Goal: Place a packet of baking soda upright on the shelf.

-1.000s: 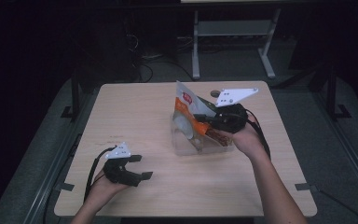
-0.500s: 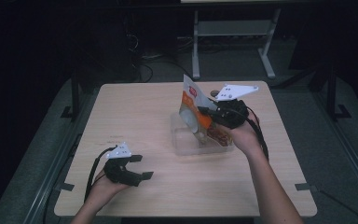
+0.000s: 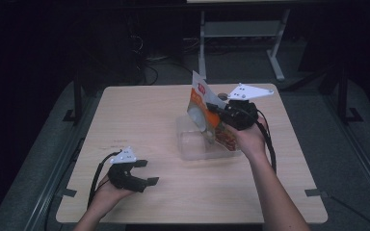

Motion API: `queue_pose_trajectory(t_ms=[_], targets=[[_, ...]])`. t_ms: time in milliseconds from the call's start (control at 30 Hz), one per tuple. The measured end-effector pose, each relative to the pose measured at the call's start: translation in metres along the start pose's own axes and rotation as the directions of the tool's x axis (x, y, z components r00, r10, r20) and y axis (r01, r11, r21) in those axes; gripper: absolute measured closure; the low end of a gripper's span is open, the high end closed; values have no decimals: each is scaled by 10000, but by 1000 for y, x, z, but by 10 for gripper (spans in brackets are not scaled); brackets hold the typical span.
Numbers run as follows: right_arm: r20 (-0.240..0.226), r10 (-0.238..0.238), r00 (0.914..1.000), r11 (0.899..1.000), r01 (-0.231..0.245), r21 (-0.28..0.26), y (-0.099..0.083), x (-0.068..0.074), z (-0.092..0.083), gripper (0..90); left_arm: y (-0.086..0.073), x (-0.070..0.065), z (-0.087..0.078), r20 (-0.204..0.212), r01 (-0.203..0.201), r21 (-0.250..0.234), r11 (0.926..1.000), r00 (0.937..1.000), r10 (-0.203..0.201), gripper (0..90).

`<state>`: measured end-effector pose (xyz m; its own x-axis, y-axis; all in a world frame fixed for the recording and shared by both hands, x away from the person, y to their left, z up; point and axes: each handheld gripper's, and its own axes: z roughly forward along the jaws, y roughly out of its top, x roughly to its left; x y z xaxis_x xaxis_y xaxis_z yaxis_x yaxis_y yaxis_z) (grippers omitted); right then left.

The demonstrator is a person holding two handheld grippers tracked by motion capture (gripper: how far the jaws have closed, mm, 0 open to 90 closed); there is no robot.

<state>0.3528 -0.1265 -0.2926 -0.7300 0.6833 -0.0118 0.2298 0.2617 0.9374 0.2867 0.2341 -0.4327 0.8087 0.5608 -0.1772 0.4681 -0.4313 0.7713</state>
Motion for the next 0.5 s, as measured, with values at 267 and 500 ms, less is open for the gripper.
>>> queue_pose_trajectory(t_ms=[267,500], targets=[[5,53,10000,9996,-53,-279,4,8,1,900,1,-1,2,35,-74,-2,10000,10000,74,158],[12,105,9999,9985,-104,-535,3,15,8,900,1,-1,2,78,-80,20,10000,9999,80,158]])
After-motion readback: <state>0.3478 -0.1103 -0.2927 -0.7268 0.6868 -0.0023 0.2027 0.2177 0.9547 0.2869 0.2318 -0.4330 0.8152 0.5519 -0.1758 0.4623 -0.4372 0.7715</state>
